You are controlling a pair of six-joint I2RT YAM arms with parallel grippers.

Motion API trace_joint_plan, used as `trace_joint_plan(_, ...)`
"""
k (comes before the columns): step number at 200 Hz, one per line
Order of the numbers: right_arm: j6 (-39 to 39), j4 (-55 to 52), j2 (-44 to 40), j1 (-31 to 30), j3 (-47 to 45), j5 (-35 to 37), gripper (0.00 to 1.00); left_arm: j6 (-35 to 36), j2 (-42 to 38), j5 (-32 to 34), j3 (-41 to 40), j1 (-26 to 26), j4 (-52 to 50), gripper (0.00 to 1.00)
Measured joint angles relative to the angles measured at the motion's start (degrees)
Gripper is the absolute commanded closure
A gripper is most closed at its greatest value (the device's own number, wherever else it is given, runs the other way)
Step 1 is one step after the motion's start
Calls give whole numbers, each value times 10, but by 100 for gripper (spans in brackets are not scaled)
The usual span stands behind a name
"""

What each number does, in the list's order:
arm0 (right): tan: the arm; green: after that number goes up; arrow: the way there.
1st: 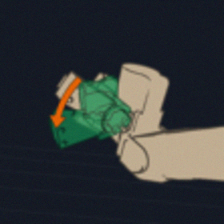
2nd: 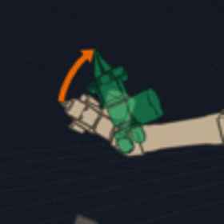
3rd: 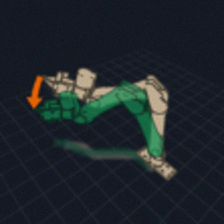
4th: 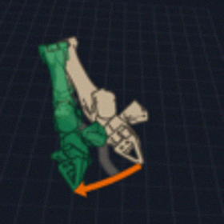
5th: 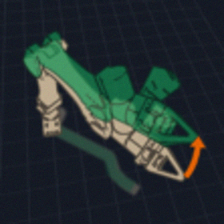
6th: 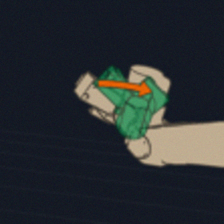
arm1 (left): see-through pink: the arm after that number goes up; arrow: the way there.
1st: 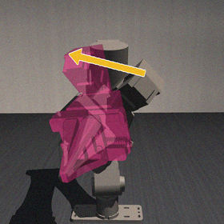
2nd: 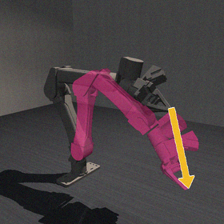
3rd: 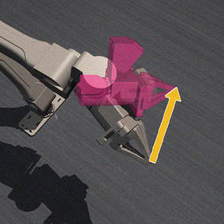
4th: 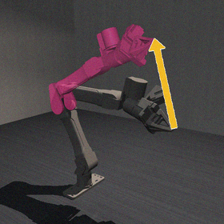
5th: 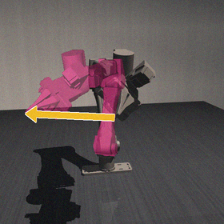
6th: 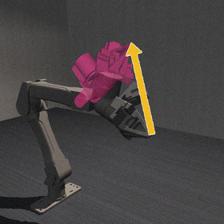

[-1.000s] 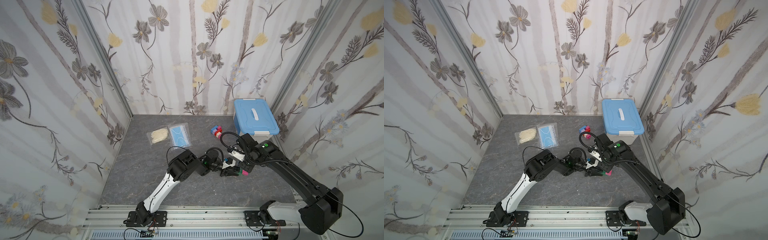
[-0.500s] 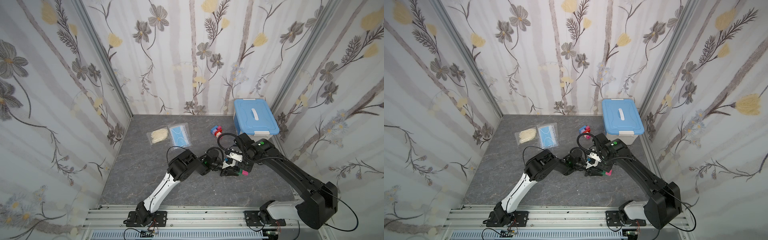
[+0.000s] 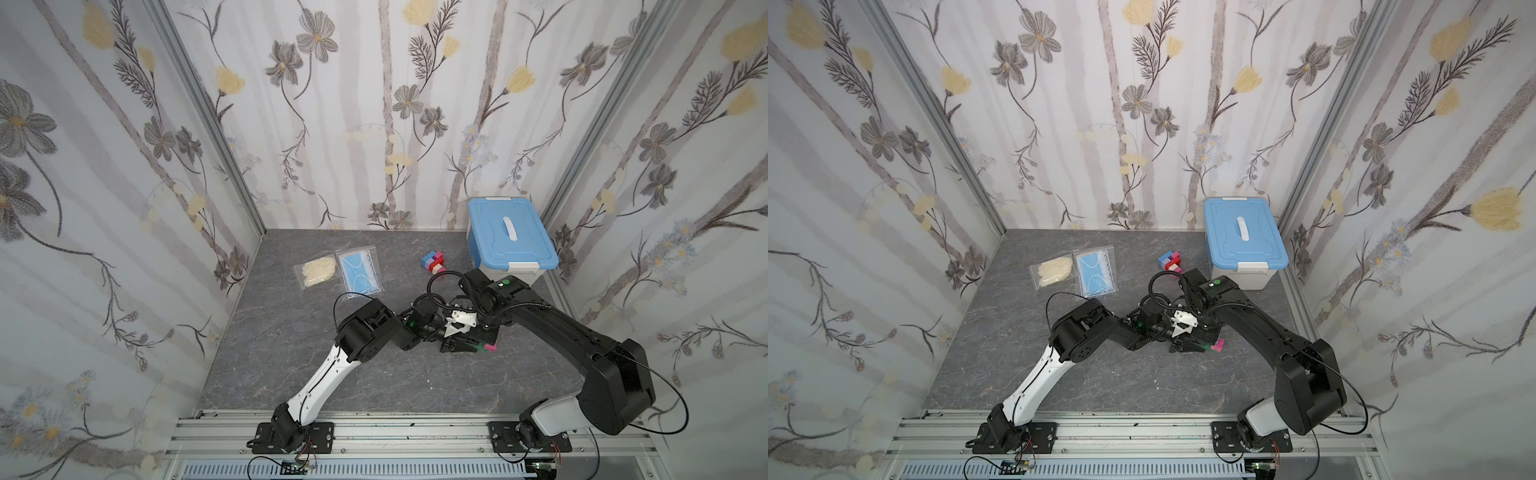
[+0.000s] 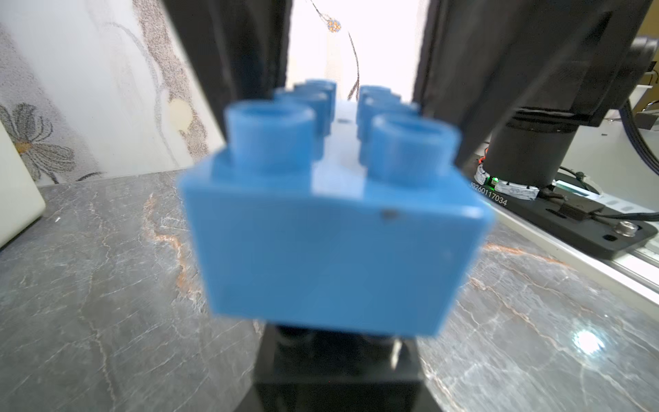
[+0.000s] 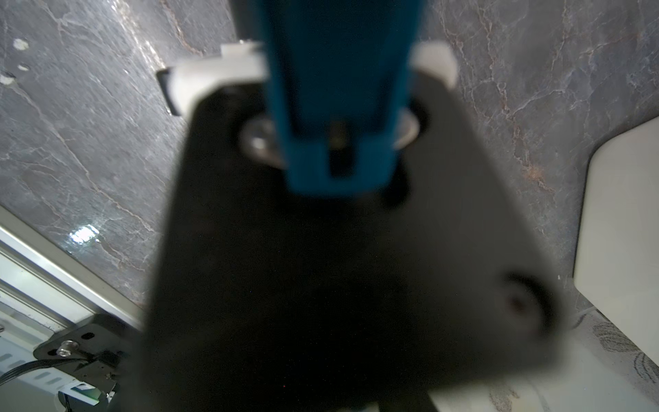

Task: Assemble the letter p with lego
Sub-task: Assemble the lego brick with the lego brick.

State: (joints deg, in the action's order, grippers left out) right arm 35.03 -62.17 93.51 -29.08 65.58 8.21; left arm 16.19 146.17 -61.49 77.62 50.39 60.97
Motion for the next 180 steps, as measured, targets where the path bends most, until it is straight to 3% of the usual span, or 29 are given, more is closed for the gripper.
trace_joint_plan(180,24,25,-10,21,-26,-21,83,1,2,-2,2,-3,-5,100)
